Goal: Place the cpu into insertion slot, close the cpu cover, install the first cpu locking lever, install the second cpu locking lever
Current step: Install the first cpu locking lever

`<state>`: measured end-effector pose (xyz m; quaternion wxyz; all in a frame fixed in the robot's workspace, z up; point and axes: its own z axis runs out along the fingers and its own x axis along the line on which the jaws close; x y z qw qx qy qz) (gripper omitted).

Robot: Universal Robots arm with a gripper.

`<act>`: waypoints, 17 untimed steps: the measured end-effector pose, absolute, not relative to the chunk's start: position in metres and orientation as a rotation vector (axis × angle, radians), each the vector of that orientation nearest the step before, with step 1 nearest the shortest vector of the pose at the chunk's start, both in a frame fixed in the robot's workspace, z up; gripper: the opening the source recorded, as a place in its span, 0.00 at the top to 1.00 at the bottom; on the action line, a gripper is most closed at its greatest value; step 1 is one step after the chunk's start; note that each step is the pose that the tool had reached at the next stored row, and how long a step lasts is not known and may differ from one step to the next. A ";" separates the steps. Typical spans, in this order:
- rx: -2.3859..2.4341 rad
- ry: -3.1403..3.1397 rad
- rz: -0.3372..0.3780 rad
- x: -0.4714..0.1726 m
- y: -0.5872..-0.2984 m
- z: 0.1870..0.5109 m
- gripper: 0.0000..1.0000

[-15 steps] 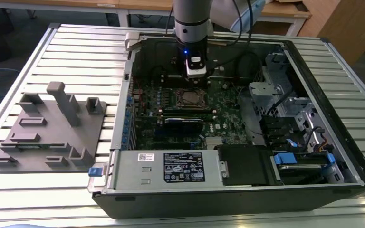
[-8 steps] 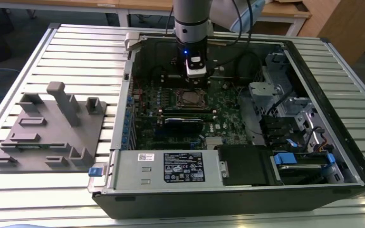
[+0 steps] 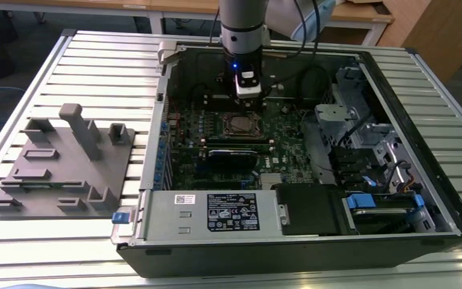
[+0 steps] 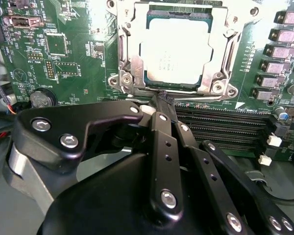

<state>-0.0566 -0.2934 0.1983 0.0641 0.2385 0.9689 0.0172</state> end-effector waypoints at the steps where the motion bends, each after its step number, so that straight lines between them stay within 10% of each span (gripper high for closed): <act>1: 0.720 2.925 0.052 -0.057 -0.293 0.199 0.90; 17: 0.725 2.931 0.103 -0.057 -0.298 0.202 0.90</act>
